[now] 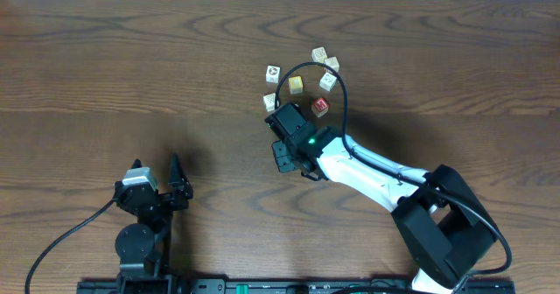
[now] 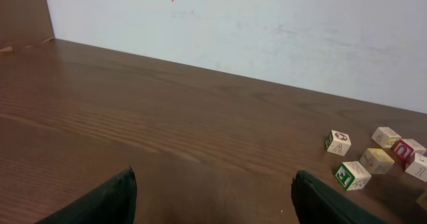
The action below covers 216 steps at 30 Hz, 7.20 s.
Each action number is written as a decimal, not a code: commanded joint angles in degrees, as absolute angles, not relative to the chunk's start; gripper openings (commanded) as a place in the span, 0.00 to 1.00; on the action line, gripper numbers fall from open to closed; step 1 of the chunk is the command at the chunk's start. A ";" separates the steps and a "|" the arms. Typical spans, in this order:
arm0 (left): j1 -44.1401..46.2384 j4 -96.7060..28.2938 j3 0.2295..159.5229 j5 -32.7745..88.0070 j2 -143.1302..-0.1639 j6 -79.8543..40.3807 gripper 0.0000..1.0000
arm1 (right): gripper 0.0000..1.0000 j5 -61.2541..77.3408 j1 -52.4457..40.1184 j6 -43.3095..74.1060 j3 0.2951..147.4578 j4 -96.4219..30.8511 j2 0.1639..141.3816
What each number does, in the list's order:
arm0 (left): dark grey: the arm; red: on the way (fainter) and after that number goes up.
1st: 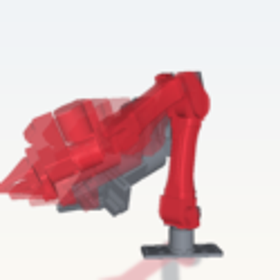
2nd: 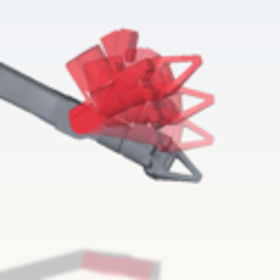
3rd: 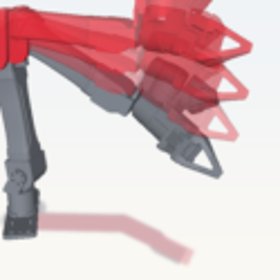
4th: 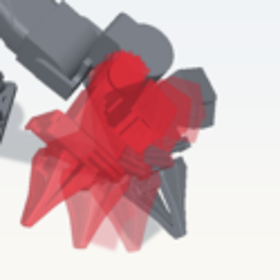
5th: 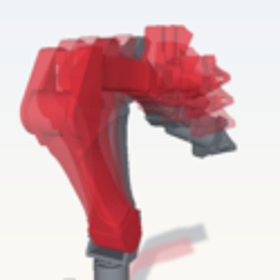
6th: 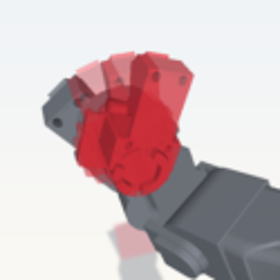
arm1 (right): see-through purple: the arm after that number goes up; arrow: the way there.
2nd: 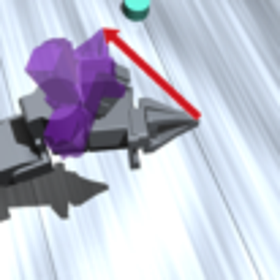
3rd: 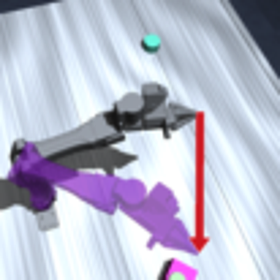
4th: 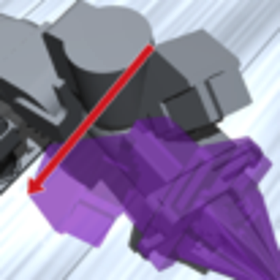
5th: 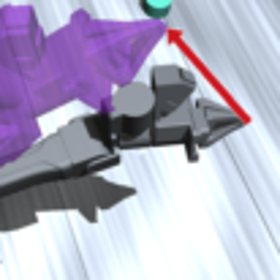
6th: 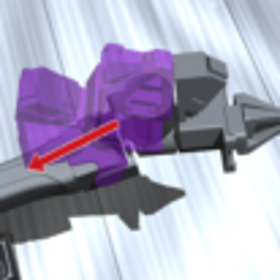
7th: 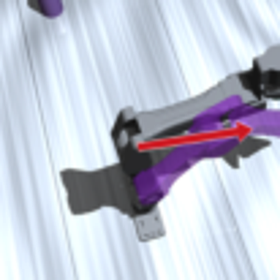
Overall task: Lift 4 blocks
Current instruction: 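Close the right gripper on the green 7 block and lift, then carry the green 7 block left of the blue X block, lower, then open the right gripper to release the green 7 block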
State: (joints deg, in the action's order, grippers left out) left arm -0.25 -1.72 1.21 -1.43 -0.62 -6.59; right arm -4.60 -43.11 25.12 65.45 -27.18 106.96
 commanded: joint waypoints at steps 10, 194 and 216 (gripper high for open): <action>-0.08 -4.23 0.27 -1.98 -0.30 -6.68 0.75 | 0.37 -5.89 -43.44 22.52 66.26 -27.00 109.12; -0.08 -4.23 0.27 -1.98 -0.30 -6.68 0.75 | 0.25 -10.39 -43.59 40.66 49.80 -22.90 103.63; -0.08 -4.23 0.27 -1.98 -0.30 -6.68 0.75 | 0.34 -12.21 -43.55 40.16 50.26 -21.41 103.61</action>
